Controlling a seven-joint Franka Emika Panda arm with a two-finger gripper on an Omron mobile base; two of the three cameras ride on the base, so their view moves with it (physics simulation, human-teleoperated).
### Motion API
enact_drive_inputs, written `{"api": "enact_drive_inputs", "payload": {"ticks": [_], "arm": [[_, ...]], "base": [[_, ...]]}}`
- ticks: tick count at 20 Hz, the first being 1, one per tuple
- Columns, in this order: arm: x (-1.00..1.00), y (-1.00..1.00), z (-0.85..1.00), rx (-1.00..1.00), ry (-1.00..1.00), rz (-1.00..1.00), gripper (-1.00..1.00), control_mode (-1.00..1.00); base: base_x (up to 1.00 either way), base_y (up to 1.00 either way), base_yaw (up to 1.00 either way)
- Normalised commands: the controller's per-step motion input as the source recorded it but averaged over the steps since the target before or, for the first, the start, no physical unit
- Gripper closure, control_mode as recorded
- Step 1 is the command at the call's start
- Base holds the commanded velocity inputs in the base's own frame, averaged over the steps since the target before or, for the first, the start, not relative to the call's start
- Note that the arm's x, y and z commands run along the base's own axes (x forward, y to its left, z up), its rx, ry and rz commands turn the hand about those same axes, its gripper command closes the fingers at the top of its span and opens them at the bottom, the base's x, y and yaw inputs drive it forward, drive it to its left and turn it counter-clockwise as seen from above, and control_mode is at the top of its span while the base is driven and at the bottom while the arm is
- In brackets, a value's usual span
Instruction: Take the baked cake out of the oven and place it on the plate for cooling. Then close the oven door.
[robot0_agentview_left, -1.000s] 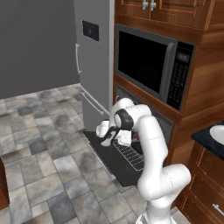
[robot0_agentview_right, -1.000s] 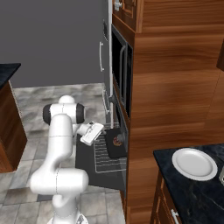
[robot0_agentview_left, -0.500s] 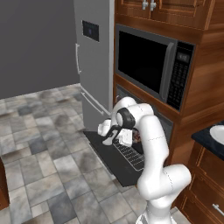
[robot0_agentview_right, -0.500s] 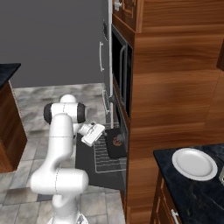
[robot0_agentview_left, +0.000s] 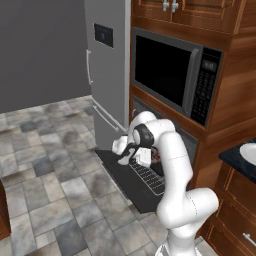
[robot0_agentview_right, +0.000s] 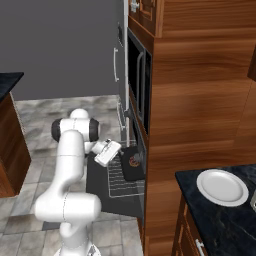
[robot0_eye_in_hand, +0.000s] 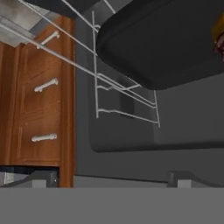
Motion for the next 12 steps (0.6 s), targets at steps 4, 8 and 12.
{"api": "enact_drive_inputs", "payload": {"ticks": [4, 8, 12], "arm": [[0.37, 0.00, -0.05, 0.04, 0.00, 0.00, -1.00, -1.00], [0.24, -0.01, -0.10, 0.03, 0.00, 0.01, -1.00, -1.00], [0.19, -0.03, -0.17, 0.02, 0.00, 0.02, -1.00, -1.00]], "base": [[0.00, 0.00, 0.00], [0.00, 0.00, 0.00], [0.00, 0.00, 0.00]]}}
